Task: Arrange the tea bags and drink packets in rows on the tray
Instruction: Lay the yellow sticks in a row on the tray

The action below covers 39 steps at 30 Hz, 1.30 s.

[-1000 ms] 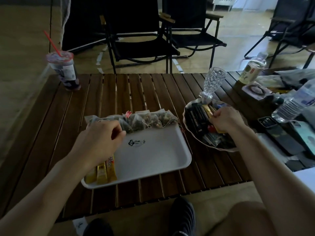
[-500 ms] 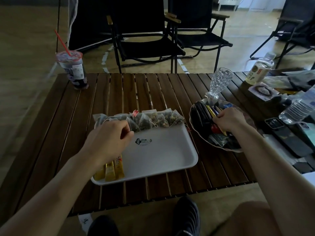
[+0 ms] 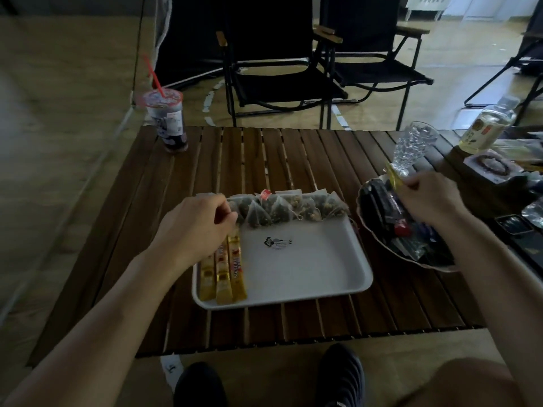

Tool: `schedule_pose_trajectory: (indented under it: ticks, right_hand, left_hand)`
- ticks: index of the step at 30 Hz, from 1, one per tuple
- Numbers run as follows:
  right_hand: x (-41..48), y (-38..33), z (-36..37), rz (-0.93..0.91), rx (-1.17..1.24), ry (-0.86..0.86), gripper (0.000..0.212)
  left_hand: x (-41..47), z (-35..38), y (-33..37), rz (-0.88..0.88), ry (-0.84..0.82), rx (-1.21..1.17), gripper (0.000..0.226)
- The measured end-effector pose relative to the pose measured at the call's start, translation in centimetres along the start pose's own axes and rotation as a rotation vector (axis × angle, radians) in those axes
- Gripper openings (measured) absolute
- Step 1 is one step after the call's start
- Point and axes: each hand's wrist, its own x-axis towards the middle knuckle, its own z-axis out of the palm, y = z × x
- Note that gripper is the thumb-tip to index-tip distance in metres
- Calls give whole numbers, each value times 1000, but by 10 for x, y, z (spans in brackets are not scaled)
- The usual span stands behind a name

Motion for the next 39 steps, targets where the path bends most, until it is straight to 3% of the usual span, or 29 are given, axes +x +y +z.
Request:
schedule_pose_trajectory:
  ticks: [2,5,9,12,15,18,23,33,39]
  right_hand:
    - [-17,-23,-2,-1,227,-31,14]
    - [-40,-53,12,-36,463,-291,11]
    - [-61,-86,40,-163,421,-613,13]
    - [-75,-101,60,-241,304,-758,10]
    - [-85,-111,74,-252,202,-772,6]
    - [-91,-117,80,-272,96,-670,14]
    - [-97,-122,86,-286,100,-598,20]
    - [-97,-127,106,-139,459,-841,13]
    - [-96,-129,111,-174,401,-890,16]
  left_hand:
    - [2,-5,-10,-48,8,-18,11]
    - [2,-7,-22,-121,20,-10,12]
    - [-1,-5,-30,-143,-19,3,10]
    - [-2,-5,-32,-150,-54,12,12]
    - [-2,-5,-36,-166,-91,43,14]
    - [-4,-3,-40,-178,-139,63,14]
    - [-4,-3,-45,-200,-183,86,17]
    - [-5,0,-44,-270,-359,72,29]
    - [-4,0,-41,-325,-450,50,40]
